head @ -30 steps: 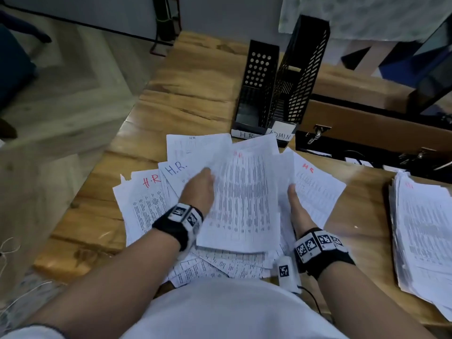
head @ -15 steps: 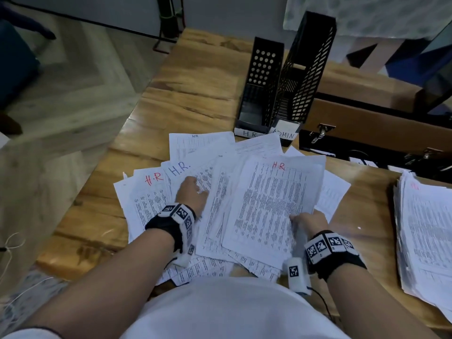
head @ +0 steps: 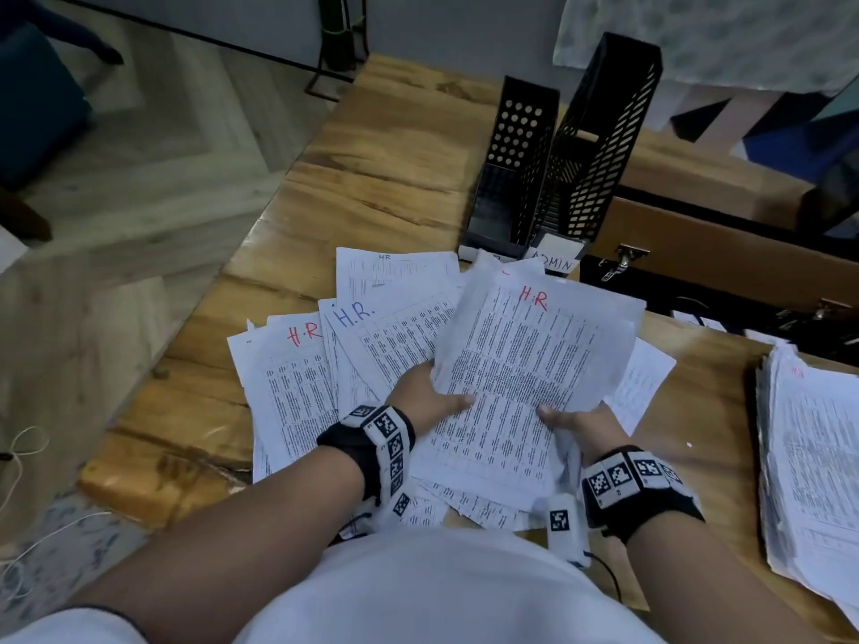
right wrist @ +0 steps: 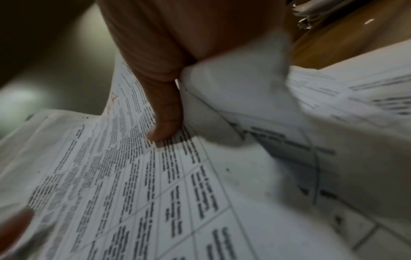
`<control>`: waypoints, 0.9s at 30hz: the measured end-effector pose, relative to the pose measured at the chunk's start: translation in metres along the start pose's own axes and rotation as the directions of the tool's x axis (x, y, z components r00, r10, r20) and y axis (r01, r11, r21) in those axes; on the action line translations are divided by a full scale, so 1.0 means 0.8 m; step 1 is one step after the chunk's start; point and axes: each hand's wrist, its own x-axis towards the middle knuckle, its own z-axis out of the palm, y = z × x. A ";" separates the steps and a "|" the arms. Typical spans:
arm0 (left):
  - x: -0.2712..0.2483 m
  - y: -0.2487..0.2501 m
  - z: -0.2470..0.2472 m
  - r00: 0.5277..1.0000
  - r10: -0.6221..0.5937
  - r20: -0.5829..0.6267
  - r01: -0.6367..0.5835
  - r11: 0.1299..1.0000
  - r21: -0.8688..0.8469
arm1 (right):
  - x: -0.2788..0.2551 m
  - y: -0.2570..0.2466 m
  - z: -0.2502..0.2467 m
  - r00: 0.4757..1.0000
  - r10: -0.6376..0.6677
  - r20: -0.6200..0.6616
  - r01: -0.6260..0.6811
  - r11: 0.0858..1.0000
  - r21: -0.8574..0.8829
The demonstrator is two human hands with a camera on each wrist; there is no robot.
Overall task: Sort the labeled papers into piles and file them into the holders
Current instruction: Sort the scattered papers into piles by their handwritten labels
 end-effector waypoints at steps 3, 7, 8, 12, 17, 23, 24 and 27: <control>0.004 0.000 -0.012 0.989 -0.013 -0.146 0.000 0.996 -0.088 | 0.012 -0.014 0.015 0.997 -0.068 0.020 0.067 0.996 0.050; 0.014 -0.011 -0.049 0.932 -0.137 -0.335 0.068 0.976 -0.208 | 0.039 -0.044 0.050 0.981 -0.193 0.017 0.193 0.981 -0.029; 0.017 -0.018 -0.061 0.912 -0.168 -0.373 0.088 0.971 -0.222 | 0.048 -0.048 0.057 0.977 -0.214 -0.013 0.212 0.971 -0.112; 0.027 -0.041 -0.115 0.841 -0.227 -0.491 0.160 0.971 -0.177 | 0.075 -0.038 0.083 0.984 -0.177 -0.016 0.135 0.804 -0.579; 0.012 -0.059 -0.189 0.772 -0.260 -0.580 0.267 0.961 -0.075 | 0.082 -0.016 0.113 0.992 -0.124 0.038 0.100 0.550 -0.829; -0.006 -0.054 -0.223 0.706 -0.300 -0.642 0.388 0.922 -0.005 | 0.079 -0.019 0.122 0.993 -0.112 0.034 0.100 0.665 -0.741; -0.003 -0.052 -0.227 0.698 -0.291 -0.654 0.378 0.926 -0.009 | 0.082 -0.020 0.117 0.989 -0.119 -0.091 0.020 0.708 -0.706; -0.003 -0.057 -0.224 0.722 -0.232 -0.651 0.356 0.932 0.063 | 0.108 -0.016 0.076 0.912 -0.111 -0.396 -0.130 0.836 -0.534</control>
